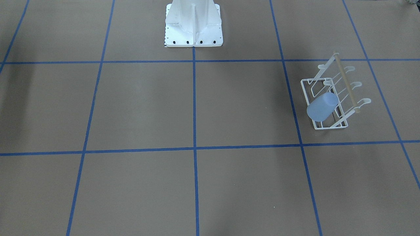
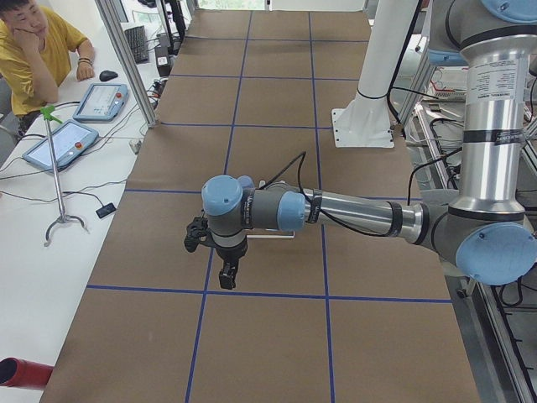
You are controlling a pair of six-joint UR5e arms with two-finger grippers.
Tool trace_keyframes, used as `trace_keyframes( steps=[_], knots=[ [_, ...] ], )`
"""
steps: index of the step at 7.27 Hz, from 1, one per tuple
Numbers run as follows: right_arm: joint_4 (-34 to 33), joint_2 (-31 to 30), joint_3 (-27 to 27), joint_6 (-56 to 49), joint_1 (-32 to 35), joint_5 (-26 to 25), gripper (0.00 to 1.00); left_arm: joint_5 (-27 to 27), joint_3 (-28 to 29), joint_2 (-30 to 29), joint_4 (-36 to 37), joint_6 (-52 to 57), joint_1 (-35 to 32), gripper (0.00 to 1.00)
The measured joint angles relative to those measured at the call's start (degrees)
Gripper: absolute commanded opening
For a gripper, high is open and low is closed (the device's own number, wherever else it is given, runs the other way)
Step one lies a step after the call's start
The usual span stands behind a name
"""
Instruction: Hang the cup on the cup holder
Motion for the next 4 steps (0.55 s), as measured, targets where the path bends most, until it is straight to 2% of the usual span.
trace_keyframes(
  steps=[4],
  knots=[
    [0.0, 0.0, -0.5, 0.2, -0.1, 0.0, 1.00, 0.4, -2.3, 1.6, 0.1, -0.1, 0.1, 0.98]
  ],
)
